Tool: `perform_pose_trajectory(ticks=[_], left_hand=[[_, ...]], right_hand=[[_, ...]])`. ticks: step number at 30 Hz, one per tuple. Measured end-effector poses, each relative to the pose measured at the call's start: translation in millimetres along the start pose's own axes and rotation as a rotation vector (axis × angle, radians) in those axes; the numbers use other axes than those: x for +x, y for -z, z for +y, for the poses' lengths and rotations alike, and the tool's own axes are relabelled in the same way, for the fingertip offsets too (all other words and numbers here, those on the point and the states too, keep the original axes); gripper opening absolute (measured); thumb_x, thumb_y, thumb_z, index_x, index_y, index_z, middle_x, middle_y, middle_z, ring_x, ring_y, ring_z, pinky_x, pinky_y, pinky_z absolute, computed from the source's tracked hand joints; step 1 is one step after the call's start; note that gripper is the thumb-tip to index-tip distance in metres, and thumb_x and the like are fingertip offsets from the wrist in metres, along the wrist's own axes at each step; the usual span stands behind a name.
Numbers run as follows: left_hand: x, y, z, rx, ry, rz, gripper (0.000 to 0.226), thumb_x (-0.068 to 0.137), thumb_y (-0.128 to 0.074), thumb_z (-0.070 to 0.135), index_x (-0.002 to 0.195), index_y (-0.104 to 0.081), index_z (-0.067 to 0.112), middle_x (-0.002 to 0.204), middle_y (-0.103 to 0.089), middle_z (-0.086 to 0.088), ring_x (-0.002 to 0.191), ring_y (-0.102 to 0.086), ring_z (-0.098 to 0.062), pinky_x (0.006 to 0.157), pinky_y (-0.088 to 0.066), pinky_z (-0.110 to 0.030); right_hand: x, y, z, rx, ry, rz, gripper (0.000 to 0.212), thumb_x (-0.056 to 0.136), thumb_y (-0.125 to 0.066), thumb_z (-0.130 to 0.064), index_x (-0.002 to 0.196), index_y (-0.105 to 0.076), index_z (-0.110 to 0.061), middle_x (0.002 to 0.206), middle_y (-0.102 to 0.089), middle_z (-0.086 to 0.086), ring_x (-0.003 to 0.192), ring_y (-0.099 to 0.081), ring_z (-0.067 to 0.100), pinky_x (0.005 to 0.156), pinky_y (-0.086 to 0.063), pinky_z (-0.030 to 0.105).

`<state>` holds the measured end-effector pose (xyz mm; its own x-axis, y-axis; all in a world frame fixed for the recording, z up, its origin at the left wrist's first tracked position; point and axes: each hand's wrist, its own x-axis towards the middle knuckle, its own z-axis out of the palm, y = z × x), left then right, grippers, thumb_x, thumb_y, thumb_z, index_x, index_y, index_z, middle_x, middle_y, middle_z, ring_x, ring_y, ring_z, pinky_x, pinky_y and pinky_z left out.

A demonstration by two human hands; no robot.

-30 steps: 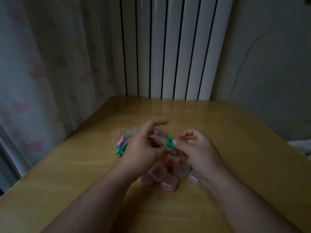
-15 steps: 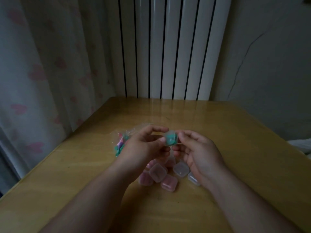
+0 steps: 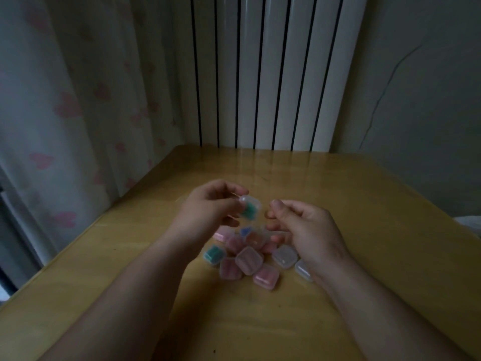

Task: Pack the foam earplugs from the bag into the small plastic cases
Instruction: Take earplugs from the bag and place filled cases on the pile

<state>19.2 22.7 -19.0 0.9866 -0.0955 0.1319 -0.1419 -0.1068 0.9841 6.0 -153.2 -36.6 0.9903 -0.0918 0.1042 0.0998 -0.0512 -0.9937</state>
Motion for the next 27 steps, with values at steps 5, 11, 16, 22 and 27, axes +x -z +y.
perform_pose_trajectory(ticks=[5, 11, 16, 22, 27], left_hand=[[3, 13, -1, 0.424, 0.192, -0.039, 0.018, 0.087, -0.059, 0.002, 0.086, -0.071, 0.015, 0.095, -0.068, -0.007, 0.074, -0.057, -0.018, 0.059, -0.046, -0.027], [5, 8, -6, 0.691, 0.205, -0.139, 0.02, 0.09, -0.064, 0.013, 0.099, -0.071, 0.03, 0.097, -0.066, 0.009, 0.08, -0.06, -0.005, 0.055, -0.043, -0.014], [10, 9, -11, 0.552, 0.125, 0.1, 0.021, 0.089, -0.069, 0.02, 0.107, -0.065, 0.031, 0.094, -0.065, 0.009, 0.077, -0.064, -0.003, 0.055, -0.049, -0.015], [28, 27, -38, 0.66, 0.036, 0.556, 0.027, 0.092, -0.057, 0.036, 0.117, -0.059, 0.03, 0.113, -0.064, -0.004, 0.104, -0.058, -0.027, 0.088, -0.054, -0.048], [38, 35, -51, 0.851, 0.352, 0.583, 0.063, 0.093, -0.038, 0.063, 0.132, -0.055, 0.017, 0.135, -0.056, -0.016, 0.125, -0.047, -0.038, 0.104, -0.037, -0.046]], right_hand=[[3, 4, 3, -0.048, -0.001, 0.033, 0.01, 0.091, -0.065, -0.024, 0.091, -0.073, -0.017, 0.074, -0.07, -0.001, 0.063, -0.064, 0.008, 0.059, -0.052, 0.025], [4, 3, 7, -0.224, 0.063, 0.02, 0.012, 0.09, -0.065, -0.019, 0.082, -0.068, -0.028, 0.078, -0.07, -0.004, 0.07, -0.065, 0.008, 0.067, -0.055, 0.026], [4, 2, 12, -0.464, 0.206, 0.027, 0.013, 0.089, -0.065, -0.021, 0.086, -0.067, -0.033, 0.08, -0.066, -0.017, 0.076, -0.059, -0.005, 0.066, -0.044, 0.008], [8, 1, 17, -0.487, 0.222, 0.026, 0.014, 0.089, -0.065, -0.018, 0.085, -0.067, -0.032, 0.079, -0.065, -0.019, 0.074, -0.058, -0.006, 0.064, -0.041, 0.008], [9, 1, 18, -0.479, 0.222, 0.025, 0.013, 0.088, -0.066, -0.017, 0.084, -0.068, -0.03, 0.078, -0.065, -0.017, 0.072, -0.058, -0.003, 0.065, -0.043, 0.011]])
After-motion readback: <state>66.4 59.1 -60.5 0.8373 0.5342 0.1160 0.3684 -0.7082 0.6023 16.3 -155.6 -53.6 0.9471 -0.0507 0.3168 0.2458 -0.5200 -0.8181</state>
